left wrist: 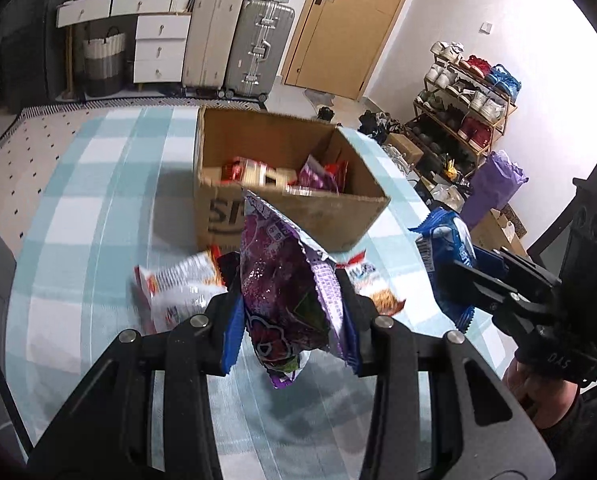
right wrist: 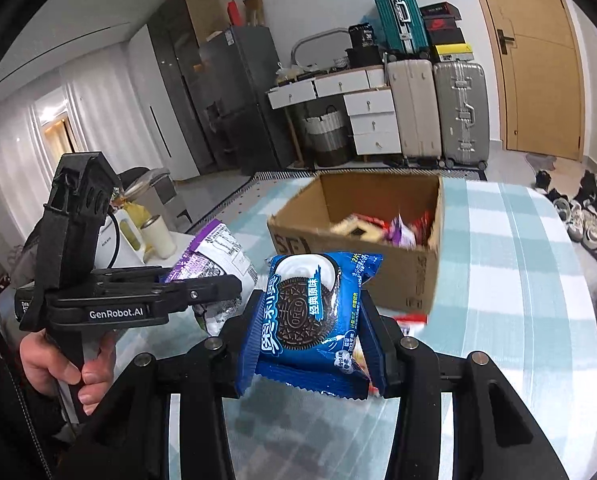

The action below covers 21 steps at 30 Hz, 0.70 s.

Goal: Organize snacks
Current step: 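Carry the Oreo pack and purple bag with both grippers over the box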

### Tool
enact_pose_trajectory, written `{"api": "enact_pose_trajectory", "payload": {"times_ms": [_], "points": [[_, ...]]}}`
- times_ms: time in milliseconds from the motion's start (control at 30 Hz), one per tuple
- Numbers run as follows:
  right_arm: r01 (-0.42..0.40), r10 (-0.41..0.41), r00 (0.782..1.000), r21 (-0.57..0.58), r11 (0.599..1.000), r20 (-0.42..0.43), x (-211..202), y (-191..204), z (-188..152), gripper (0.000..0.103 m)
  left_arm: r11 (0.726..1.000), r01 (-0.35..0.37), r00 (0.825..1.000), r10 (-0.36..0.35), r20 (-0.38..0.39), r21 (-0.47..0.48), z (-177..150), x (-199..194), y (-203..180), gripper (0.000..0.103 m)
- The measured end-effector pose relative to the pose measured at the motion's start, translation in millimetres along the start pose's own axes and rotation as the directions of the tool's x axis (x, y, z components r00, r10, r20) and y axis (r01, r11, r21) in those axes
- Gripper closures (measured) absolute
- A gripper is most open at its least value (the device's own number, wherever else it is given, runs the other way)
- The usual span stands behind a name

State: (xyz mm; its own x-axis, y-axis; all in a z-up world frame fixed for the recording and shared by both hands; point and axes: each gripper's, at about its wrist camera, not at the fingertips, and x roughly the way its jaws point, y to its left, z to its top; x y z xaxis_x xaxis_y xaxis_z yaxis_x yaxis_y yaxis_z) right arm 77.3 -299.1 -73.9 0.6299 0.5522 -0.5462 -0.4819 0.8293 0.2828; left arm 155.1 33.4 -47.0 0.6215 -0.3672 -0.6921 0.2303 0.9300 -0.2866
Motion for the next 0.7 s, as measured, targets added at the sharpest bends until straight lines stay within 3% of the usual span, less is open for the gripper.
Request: {"api": "enact_pose_trajectory", "payload": {"times_ms": [400,700], "points": [[-0.013,0.013,1.0,-0.001,1.0,0.025,8,-10,37,0.058,0.999,0.0,1.0,0.0,0.022,0.037,61,-5,-7,0.066],[-0.027,0.027,0.999,-0.005,1.0,0.042,22,-19,70,0.058,0.998,-0.001,1.0,0.0,0.016,0.066,107,16,-18,0.066]]}}
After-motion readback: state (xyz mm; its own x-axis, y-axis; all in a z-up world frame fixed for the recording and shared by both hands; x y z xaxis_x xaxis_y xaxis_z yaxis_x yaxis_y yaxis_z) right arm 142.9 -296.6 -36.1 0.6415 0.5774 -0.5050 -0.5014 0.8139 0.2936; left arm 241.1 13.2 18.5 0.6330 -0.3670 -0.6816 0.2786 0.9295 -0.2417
